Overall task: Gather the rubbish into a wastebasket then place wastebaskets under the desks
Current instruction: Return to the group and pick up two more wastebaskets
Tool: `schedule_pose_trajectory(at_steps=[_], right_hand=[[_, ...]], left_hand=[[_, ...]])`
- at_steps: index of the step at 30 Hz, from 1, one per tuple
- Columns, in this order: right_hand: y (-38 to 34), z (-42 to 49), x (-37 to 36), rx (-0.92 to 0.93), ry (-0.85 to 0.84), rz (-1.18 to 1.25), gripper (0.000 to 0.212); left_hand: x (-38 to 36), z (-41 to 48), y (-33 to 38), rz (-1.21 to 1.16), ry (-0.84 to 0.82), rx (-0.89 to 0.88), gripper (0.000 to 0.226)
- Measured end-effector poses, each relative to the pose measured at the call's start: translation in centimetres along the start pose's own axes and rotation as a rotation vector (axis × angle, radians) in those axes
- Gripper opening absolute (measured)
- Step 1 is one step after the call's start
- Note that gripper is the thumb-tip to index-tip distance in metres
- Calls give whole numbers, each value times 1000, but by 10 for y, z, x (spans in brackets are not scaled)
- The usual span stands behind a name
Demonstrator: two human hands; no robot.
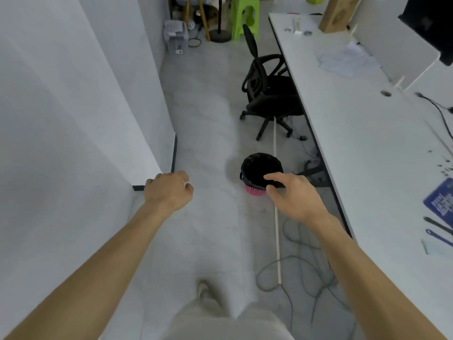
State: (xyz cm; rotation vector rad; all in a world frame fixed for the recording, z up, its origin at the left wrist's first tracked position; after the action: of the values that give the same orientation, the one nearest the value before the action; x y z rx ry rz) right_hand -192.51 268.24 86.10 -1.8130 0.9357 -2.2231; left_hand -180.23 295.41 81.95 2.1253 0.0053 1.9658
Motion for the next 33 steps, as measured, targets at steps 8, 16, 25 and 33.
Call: schedule_pose_trajectory(at_steps=[8,16,25,33], right_hand=[[5,166,-24,-80,60,-1,30],[30,383,-74,-44,42,-6,27],[-15,645,-118,76,-26,-27,53],[-39,863,-172,39,6,-12,35]], left_hand=[[1,194,32,20,-32,-96,43],[2,405,81,-37,-16,-127,53],[10,628,82,-122,43,-16,53],[-26,857,72,-163,-47,-25,51]])
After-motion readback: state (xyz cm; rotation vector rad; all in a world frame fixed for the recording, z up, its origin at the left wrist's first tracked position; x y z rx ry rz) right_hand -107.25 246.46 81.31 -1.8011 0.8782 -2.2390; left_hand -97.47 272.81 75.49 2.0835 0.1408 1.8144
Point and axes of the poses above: each hand's wrist, its own z-axis towards the middle knuckle, its own x-axis out of the back of the hand, y = z × x, the point moved 9 cm from there along z, towards the middle knuckle, and after that the axes turned 14 degrees about y, right-handed, at the moved point
